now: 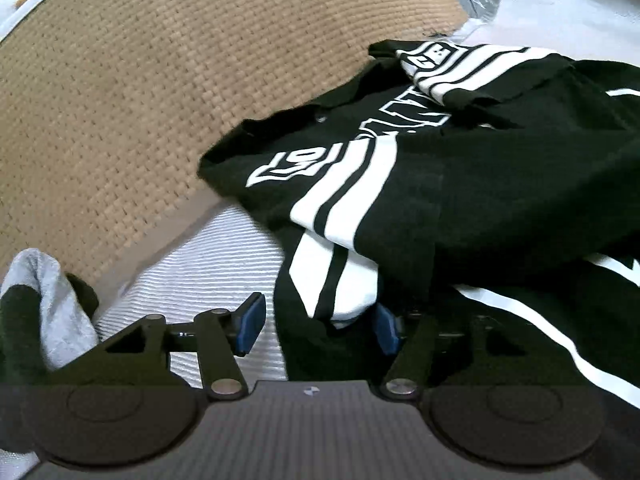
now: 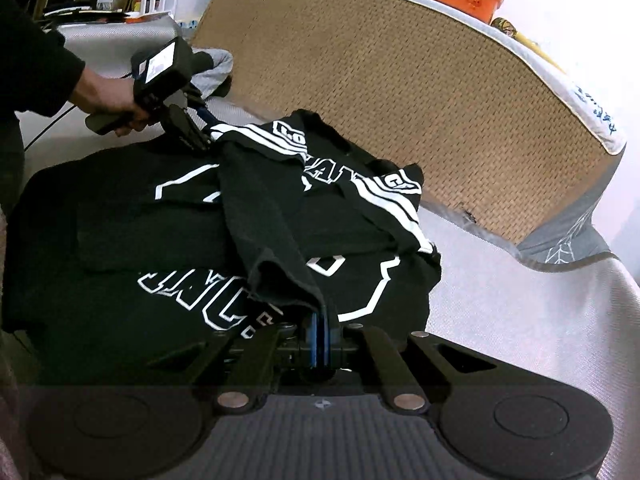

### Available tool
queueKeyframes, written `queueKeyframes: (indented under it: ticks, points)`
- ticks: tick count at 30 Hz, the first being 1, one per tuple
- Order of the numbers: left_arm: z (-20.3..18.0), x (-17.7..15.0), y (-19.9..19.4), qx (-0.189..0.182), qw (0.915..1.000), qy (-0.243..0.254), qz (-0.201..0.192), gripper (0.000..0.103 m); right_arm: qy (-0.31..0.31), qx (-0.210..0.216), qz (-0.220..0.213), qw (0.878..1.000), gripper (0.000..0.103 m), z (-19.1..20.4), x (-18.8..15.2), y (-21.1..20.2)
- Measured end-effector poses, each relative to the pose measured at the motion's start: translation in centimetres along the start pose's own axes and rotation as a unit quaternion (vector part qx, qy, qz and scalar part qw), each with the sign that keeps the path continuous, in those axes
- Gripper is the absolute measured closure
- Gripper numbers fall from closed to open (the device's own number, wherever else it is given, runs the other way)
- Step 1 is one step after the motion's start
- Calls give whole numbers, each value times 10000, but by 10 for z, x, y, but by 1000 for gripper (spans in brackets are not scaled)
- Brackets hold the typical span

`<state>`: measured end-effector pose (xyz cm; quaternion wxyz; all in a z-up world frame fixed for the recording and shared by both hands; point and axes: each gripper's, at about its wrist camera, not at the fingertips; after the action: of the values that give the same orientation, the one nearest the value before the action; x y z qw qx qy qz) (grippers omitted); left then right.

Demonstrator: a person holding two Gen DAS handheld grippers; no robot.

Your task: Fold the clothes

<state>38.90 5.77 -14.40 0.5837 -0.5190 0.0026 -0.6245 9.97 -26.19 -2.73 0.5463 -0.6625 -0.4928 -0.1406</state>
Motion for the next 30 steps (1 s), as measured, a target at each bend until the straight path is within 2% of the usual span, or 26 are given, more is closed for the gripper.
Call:
queueKeyframes:
  ticks: [1, 7, 10, 12, 16, 20, 22, 24, 27, 30]
  points:
    - [3, -1, -1, 107, 9999, 9, -4, 44, 1, -24, -27, 10000, 100, 0, 1, 1]
    - [35, -14, -9, 66, 9985, -523, 173, 46, 128, -115, -147, 9997, 100, -5, 3, 8]
    - [42, -18, -6, 65, 9965, -767, 317, 46, 48, 70, -47, 10000, 100, 1, -2, 9]
    - [43, -19, -3, -67, 9937, -1038, 418, 46, -25, 211, 37, 9998, 100, 6, -6, 9]
    - [53, -22, -6, -388, 9846, -1647, 428, 45, -172, 492, 204, 9984, 100, 16, -13, 10]
    - [72, -26, -21, -1068, 9664, -2337, 31, 46, -222, 825, 388, 9956, 100, 21, -18, 10]
    - [72, -23, -27, -1209, 9659, -2287, -68, 45, -221, 1095, 452, 9927, 100, 20, -19, 6]
    - [64, -17, -33, -1382, 9702, -1982, -160, 43, -414, 1196, 527, 9906, 100, 23, -19, 1]
    - [55, -11, -36, -1661, 9712, -1696, -208, 39, -657, 1385, 676, 9859, 100, 27, -22, -6]
    - [46, -6, -38, -1793, 9717, -1511, -300, 39, -750, 1394, 827, 9839, 100, 27, -28, -11]
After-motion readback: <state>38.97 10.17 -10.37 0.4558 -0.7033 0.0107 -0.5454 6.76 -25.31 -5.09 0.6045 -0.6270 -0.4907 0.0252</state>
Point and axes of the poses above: each gripper's, at about its wrist camera, not at the fingertips, and y roughly the way its jaws point, z to its left, x to its top, and after that the axes turned 3 degrees about z, right-handed
